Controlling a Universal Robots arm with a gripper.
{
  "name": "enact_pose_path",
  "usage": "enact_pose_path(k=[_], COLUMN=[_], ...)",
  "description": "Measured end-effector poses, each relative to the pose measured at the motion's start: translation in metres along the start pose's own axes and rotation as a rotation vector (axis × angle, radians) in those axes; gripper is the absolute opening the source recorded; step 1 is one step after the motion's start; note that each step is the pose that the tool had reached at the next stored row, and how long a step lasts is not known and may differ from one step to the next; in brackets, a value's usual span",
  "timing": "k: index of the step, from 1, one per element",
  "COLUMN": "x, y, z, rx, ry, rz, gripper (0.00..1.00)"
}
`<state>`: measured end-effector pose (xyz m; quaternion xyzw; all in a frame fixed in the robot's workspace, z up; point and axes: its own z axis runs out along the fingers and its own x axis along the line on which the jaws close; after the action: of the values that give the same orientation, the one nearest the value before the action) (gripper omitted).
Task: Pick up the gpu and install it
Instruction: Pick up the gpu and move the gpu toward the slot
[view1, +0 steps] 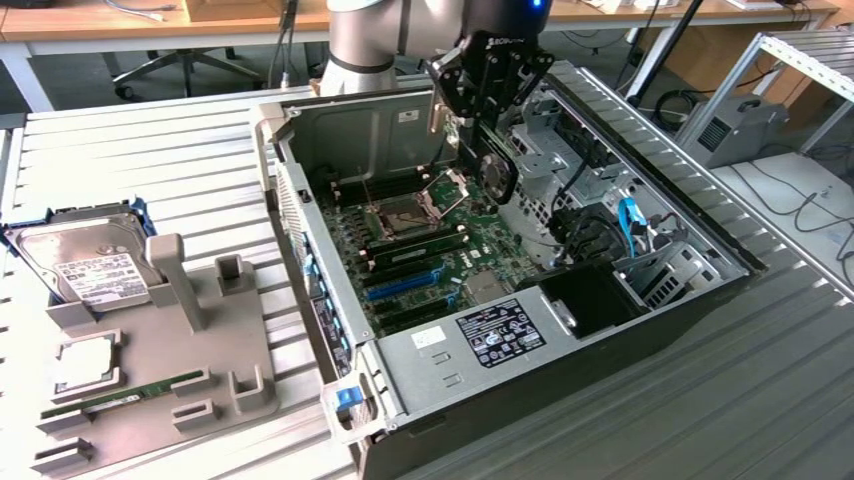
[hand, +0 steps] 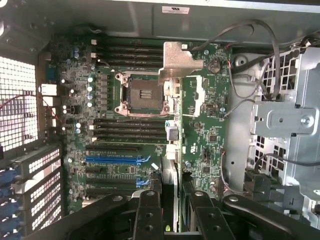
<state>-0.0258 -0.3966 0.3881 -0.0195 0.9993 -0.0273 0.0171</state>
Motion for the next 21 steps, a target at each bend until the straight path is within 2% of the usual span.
enact_pose_path(k=[6, 21], x=[0.000, 0.000], y=[0.0001, 0.0009], z=[0.0021, 0.0161], rx=[-0.0001, 0.0000], ry=[0.0000, 0.0000], rz=[0.000, 0.000], gripper=[0.26, 0.26])
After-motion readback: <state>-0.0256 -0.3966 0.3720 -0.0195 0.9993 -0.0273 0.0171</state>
